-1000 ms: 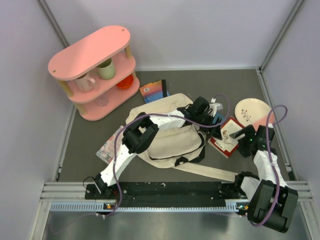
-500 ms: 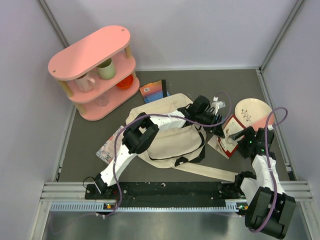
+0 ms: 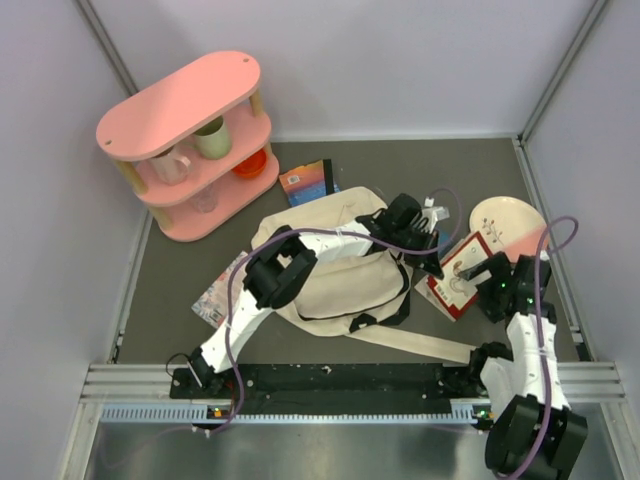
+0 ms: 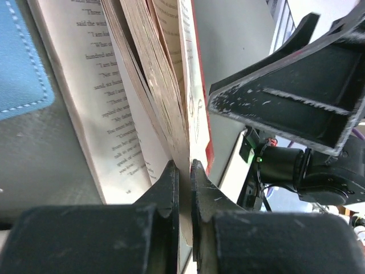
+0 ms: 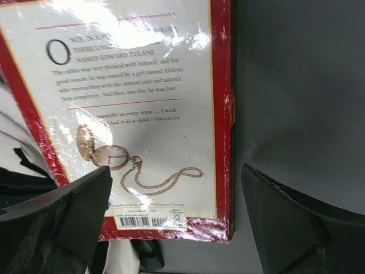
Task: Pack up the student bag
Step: Pick up the book from the center of the board, then adjust the book.
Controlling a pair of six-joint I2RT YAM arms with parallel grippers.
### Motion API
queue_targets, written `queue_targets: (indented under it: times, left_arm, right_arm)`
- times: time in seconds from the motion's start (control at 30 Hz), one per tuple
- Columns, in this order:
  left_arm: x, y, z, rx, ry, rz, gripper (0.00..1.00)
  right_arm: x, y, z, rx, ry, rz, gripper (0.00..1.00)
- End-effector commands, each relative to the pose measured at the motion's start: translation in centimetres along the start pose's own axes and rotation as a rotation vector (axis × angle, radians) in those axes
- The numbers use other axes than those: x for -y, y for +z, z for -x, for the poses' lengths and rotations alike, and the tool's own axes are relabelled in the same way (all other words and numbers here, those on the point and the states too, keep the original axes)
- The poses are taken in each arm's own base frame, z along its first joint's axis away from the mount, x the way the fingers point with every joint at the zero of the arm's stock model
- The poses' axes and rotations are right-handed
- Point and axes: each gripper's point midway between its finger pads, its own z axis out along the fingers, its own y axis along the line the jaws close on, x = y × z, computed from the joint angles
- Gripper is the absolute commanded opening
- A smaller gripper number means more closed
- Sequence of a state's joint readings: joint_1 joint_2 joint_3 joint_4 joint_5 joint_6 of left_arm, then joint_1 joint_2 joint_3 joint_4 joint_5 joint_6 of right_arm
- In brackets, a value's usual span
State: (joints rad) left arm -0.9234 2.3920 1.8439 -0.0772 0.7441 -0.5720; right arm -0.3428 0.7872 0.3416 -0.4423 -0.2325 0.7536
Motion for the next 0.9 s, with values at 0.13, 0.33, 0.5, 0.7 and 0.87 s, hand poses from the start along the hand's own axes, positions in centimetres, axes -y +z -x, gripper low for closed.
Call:
queue_targets:
  times: [0.13,0.33,0.5,0.7,0.87]
  left_arm:
    - [12.2,-8.2,7.5,0.206,0.257,-0.082,0.00]
    - [14.3,-14.0,9.7,0.326,0.290,-0.039,0.00]
    - [13.5,-18.5,9.3,0.376,0.279,0.067,0.00]
    - [9.4,-21.0,4.5,0.357,0.174,0.186,0.00]
    - [7.5,-20.9,-0.7,0.310,0.065,0.191,0.00]
  right_arm:
    - [-5.8,-7.5,5.1,0.181,-0.082,0.092,0.96]
    - [-10.5,-11.1,5.6,0.154,-0.129,0.246,0.97]
    - [-14.1,-13.0,5.3,0.123,-0.192,0.420,0.97]
    - [-17.0,-12.4,1.2,-0.078,-0.182,0.718,0.98]
    - [-17.5,-9.7,-2.6,-0.229,-0.283,0.670,0.99]
